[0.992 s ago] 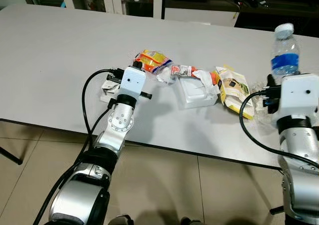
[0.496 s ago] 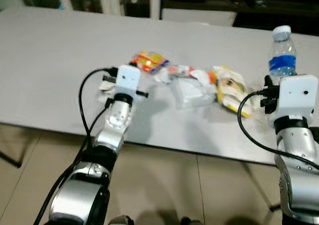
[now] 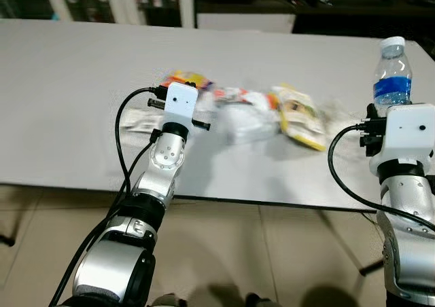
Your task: Picking trash to rubbish bin
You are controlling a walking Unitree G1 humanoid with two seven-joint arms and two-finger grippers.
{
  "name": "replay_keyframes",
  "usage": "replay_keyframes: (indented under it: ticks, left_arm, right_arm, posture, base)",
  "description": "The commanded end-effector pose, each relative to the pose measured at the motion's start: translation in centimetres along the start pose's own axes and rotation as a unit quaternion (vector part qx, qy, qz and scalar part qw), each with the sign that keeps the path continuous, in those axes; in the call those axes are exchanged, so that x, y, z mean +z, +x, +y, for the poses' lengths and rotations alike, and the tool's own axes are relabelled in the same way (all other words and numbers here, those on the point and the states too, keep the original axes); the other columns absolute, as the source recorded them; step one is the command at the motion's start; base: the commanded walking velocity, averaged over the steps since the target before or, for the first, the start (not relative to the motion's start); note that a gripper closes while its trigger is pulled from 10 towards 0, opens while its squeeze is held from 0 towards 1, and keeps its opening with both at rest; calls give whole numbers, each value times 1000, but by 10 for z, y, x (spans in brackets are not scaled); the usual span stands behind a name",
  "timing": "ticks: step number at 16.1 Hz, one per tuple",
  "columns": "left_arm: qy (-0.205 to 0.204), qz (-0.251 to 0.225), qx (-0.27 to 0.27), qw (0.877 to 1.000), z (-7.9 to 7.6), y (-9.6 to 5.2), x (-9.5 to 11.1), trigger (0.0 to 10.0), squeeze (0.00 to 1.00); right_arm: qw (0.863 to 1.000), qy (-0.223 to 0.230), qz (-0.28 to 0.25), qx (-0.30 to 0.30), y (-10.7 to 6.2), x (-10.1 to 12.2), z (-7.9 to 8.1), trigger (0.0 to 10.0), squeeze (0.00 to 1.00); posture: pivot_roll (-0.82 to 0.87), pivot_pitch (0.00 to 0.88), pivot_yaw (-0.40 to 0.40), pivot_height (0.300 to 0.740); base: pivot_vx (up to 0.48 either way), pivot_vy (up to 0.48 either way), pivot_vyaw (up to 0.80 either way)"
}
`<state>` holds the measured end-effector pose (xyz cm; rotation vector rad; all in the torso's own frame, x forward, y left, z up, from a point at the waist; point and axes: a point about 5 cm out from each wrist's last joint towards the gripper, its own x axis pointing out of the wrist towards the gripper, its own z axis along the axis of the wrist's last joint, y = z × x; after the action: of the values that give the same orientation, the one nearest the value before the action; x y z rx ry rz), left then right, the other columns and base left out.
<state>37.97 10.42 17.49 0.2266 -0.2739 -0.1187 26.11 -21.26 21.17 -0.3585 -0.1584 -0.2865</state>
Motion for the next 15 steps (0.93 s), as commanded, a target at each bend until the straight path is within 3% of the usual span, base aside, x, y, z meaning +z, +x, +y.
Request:
replay_keyframes:
  ticks: [1, 15]
  left_arm:
    - [-1, 8, 3, 1000, 6, 3, 0, 10000, 0]
    - [7, 24, 10, 1000, 10, 11, 2, 10000, 0]
  right_arm:
    - [1000, 1, -8, -2, 0, 2, 1, 10000, 0]
    - [1000, -6, -8, -26, -2, 2, -6, 10000, 0]
  posture:
    - [60, 78, -3, 740]
    - [46, 82, 8, 740]
  base:
    - [0, 412, 0]
    - [0, 477, 0]
